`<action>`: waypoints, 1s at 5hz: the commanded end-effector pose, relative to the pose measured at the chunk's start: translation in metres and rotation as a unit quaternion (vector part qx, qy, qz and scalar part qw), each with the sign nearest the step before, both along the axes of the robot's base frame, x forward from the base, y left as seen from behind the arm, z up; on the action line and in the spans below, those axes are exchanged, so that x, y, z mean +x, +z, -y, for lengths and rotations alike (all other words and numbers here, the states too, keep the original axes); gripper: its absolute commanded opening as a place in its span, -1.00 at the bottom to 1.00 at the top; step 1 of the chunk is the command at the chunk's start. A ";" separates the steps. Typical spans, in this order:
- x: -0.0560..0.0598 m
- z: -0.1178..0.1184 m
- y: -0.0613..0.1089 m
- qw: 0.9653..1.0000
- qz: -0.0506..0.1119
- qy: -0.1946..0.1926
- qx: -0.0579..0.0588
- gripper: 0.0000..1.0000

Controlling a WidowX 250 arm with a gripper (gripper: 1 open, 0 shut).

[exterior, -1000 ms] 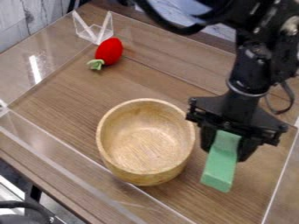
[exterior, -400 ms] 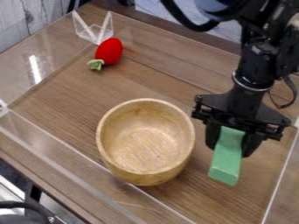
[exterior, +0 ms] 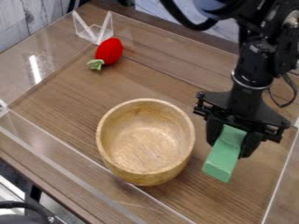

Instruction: Remove the green stick from the brown bowl and put it on the table

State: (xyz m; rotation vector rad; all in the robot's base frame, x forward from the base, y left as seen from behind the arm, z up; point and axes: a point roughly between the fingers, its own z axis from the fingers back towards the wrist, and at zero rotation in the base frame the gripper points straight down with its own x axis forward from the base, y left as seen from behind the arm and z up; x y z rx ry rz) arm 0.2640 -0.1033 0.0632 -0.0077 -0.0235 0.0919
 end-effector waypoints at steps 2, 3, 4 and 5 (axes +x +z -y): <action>0.005 -0.011 0.004 0.998 0.012 -0.060 -0.009 -1.00; 0.006 -0.008 0.003 0.998 0.011 -0.067 -0.010 -1.00; 0.007 -0.004 0.002 0.997 0.010 -0.073 -0.012 -1.00; 0.007 0.004 -0.005 0.998 0.010 -0.058 -0.013 -1.00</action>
